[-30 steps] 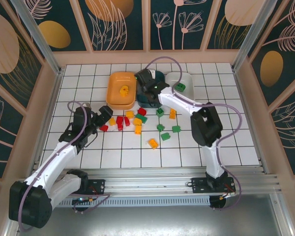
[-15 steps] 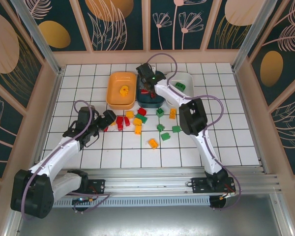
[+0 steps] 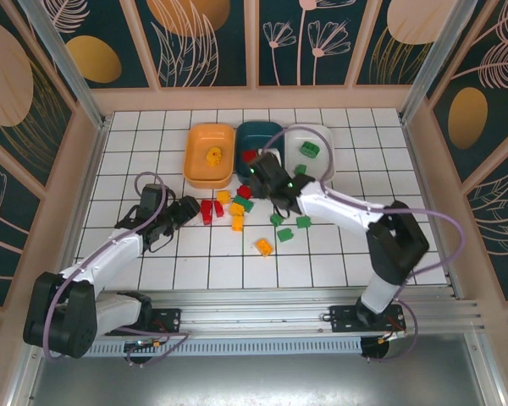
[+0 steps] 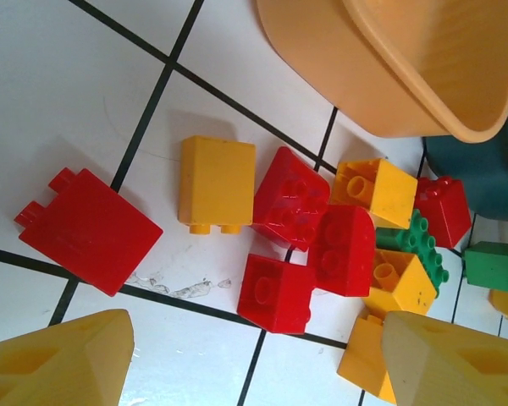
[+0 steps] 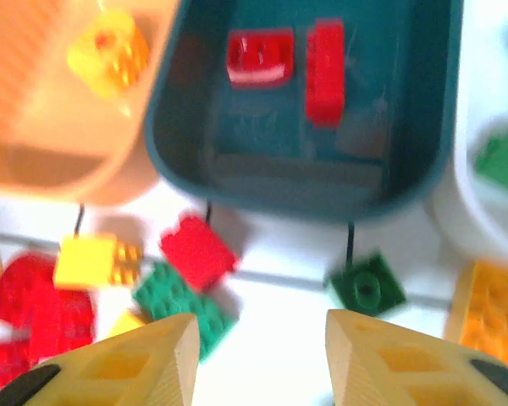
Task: Sort the legos into containers by color
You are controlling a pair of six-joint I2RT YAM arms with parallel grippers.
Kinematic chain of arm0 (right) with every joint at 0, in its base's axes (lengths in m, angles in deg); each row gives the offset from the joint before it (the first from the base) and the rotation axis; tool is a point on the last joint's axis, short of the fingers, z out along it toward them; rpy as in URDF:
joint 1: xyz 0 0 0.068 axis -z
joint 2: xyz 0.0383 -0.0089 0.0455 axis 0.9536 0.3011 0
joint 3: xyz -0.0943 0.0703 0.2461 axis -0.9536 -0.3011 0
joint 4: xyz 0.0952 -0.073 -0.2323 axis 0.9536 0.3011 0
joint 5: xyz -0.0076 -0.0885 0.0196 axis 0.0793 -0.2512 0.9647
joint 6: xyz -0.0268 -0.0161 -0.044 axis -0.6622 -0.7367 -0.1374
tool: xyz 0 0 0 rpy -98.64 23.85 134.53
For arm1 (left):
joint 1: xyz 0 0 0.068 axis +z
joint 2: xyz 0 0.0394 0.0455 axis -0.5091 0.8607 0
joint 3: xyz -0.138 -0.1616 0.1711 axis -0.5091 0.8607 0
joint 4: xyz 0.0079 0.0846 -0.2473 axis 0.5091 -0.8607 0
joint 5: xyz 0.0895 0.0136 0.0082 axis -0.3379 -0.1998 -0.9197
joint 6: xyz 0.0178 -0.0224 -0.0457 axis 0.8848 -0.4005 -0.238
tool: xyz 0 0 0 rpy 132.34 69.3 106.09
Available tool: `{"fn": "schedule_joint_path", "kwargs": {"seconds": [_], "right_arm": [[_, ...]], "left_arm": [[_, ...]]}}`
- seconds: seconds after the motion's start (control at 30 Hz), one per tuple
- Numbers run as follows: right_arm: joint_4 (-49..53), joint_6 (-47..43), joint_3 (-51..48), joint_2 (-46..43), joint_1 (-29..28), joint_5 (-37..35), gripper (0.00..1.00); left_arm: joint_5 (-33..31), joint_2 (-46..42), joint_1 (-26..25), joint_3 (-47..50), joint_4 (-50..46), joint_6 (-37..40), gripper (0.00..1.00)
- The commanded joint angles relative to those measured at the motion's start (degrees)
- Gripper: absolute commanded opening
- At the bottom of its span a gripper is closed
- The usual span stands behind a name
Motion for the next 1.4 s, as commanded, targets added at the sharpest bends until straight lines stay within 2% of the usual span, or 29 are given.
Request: {"fn": "schedule_joint_path", "kwargs": {"seconds": [0.0,0.07,0.13,0.33,0.47,0.6,0.7,0.83,1.07,1.27,1.37], "right_arm": [[-3.0,3.9,-8.2,-5.8,0.5,0.7,0.42],[-2.3,4.3,-10.9,-9.0,0.4,-0.1,0.41],[-1.3,4.5,-12.5,-11.5,0.5,-1.9,0.40],[-1.1,4.8,-15.4,-15.9,4.2,-1.1,0.40],[-1.8,4.6,-16.7,-18.1,5.2,-0.5,0.39],[-1.6,4.6,-17.2,-18.8,5.4,-0.5,0.39],[-1.4,4.6,-17.5,-18.8,5.5,-0.4,0.39],[-0.9,4.7,-17.9,-19.0,5.6,-0.5,0.39],[-0.5,5.1,-18.4,-20.5,5.8,-1.1,0.40],[-0.4,5.3,-18.9,-21.0,6.2,-1.3,0.40],[-0.6,5.4,-19.1,-20.9,6.2,-1.2,0.40]], "left_arm": [[-2.7,1.1,0.2,-3.3,-0.6,1.6,0.77],[-1.8,2.8,0.3,-4.9,-0.2,2.3,0.75],[-0.8,4.9,-0.3,-6.9,0.0,3.3,0.65],[-9.8,11.3,-9.1,-15.1,-7.8,8.7,0.60],[-12.6,13.8,-11.3,-16.3,-10.3,10.2,0.55],[-12.6,16.3,-12.2,-16.1,-10.5,11.5,0.49],[-10.3,18.3,-12.8,-15.7,-8.3,12.2,0.47],[-8.8,20.2,-13.7,-16.3,-6.7,12.9,0.45],[-14.9,24.2,-14.8,-18.5,-11.2,13.2,0.41],[-15.6,22.5,-15.1,-17.4,-11.8,13.2,0.41],[-14.6,20.2,-15.1,-17.0,-11.5,13.0,0.43]]}}
